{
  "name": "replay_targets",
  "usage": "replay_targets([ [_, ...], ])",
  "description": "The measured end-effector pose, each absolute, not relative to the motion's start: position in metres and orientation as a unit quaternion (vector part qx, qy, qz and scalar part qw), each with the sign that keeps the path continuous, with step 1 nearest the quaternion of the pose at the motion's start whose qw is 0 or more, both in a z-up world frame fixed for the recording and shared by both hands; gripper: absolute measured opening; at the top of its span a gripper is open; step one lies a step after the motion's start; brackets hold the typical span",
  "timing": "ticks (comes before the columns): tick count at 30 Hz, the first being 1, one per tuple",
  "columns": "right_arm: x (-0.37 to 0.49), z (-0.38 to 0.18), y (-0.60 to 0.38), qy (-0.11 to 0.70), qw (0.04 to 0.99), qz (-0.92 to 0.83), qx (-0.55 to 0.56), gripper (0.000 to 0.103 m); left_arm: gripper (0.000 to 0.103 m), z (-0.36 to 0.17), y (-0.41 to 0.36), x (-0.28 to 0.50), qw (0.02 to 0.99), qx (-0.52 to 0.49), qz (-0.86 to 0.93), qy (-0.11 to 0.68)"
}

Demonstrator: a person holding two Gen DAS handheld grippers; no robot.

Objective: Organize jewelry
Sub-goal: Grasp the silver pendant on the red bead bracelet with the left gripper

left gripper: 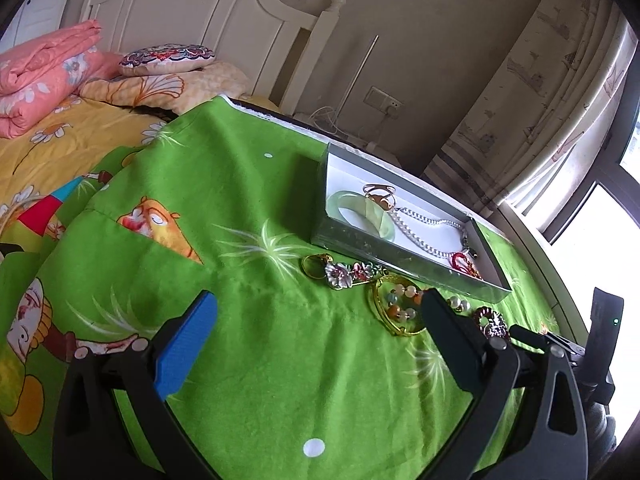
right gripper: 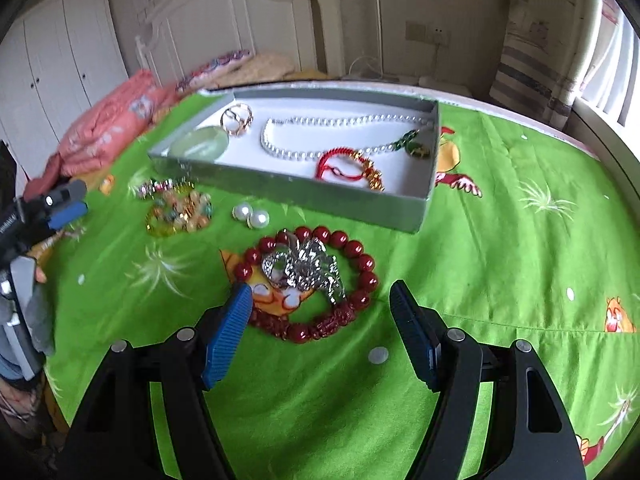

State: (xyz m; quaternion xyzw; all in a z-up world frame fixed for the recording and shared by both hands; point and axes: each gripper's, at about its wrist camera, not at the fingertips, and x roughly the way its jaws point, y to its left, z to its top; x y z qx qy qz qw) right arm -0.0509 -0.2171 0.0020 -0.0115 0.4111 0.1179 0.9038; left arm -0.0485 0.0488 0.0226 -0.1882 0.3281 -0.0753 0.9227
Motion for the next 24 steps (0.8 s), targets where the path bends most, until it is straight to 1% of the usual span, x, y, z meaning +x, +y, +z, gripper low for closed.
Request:
replay_targets([
  [4, -0.048, 0.001, -0.22, 0.416, 0.902, 0.116, -0.003, 0.074, 0.101, 0.022, 0.05, -0.048, 0.922, -0.19, -0.081, 0.328],
  [8, -0.048, 0.0, -0.22, 0.419, 0.901, 0.116, -0.001, 0.075, 0.101, 0.023, 0.049, -0.049, 0.922, -0.191, -0.083, 0.327],
  [9, -0.048, 0.0, -0.22, 0.417, 0.901, 0.117, -0.002, 0.075, 0.101, 0.023, 0.049, -0.049, 0.922, -0.191, -0.083, 0.327],
  [10, -0.048, 0.001, -0.22, 0.417, 0.901, 0.12, -0.002, 0.07, 0.101, 0.023, 0.049, -0.049, 0.922, -0.191, -0.083, 0.328],
  [12, -0.048, 0.001, -0.222, 0.417, 0.9, 0.126, 0.005, 0.064, 0.101, 0.023, 0.049, -0.049, 0.921, -0.191, -0.083, 0.328],
  [16, -0.05, 0.001, -0.226, 0.419, 0.897, 0.139, 0.024, 0.062, 0.101, 0.023, 0.049, -0.048, 0.921, -0.192, -0.084, 0.328],
  [20, -0.049, 0.001, -0.241, 0.422, 0.889, 0.159, 0.084, 0.063, 0.101, 0.023, 0.046, -0.049, 0.92, -0.186, -0.099, 0.33],
  [22, -0.049, 0.001, -0.245, 0.422, 0.886, 0.165, 0.103, 0.062, 0.1, 0.026, 0.038, -0.049, 0.922, -0.173, -0.108, 0.33],
  [24, -0.05, 0.002, -0.243, 0.42, 0.887, 0.162, 0.099, 0.061, 0.1, 0.03, 0.023, -0.046, 0.921, -0.147, -0.131, 0.337],
])
